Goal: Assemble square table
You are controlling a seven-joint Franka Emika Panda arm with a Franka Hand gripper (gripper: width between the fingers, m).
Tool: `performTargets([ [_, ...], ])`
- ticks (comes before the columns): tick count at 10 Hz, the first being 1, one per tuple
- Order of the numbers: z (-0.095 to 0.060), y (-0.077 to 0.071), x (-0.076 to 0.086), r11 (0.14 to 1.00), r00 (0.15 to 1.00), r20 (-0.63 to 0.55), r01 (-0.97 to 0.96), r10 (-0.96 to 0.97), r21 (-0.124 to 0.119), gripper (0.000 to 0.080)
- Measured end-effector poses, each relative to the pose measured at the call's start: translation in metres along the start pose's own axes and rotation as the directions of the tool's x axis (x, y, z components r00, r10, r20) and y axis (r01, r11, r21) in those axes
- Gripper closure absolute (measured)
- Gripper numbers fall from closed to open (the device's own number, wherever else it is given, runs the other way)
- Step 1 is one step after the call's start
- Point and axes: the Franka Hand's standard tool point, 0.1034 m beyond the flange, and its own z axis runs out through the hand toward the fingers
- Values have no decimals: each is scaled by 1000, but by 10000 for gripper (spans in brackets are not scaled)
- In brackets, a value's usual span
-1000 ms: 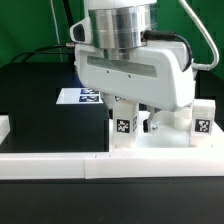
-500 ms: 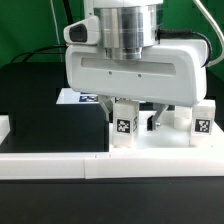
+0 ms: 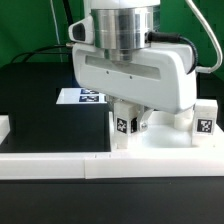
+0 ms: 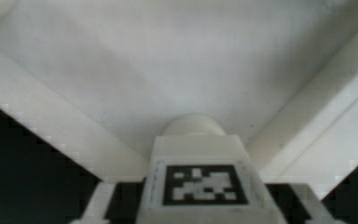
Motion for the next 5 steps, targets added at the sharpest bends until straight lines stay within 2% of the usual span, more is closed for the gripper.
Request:
performTargets([
  [1, 0, 0, 0, 998, 998, 0, -65, 65, 0, 525],
  [3, 0, -3, 1, 943, 943, -5, -333, 333, 4, 525],
  [4, 0, -3, 1, 890, 890, 5, -456, 456, 16, 525],
  [5, 1, -4, 2, 789, 790, 28, -613, 612, 37, 525],
])
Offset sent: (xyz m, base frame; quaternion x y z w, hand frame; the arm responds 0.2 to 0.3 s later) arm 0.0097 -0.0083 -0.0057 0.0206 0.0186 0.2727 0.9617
